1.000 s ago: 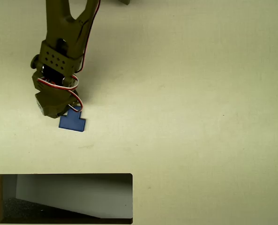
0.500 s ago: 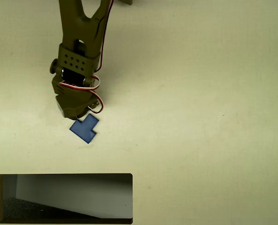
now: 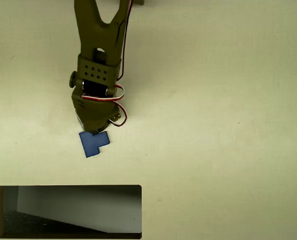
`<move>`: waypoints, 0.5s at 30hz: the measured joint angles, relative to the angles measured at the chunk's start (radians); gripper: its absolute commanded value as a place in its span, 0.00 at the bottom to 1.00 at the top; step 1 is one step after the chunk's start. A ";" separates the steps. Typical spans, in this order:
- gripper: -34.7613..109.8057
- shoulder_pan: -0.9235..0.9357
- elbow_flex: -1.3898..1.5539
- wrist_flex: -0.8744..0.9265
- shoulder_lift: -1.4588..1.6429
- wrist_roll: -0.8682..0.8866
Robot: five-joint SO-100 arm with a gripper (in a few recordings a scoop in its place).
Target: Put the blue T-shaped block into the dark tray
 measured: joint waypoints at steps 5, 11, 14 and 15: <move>0.24 0.002 -0.140 0.000 -0.089 0.005; 0.24 0.032 -0.374 0.014 -0.258 -0.003; 0.24 0.049 -0.448 0.031 -0.308 -0.015; 0.24 0.060 -0.451 0.031 -0.321 -0.015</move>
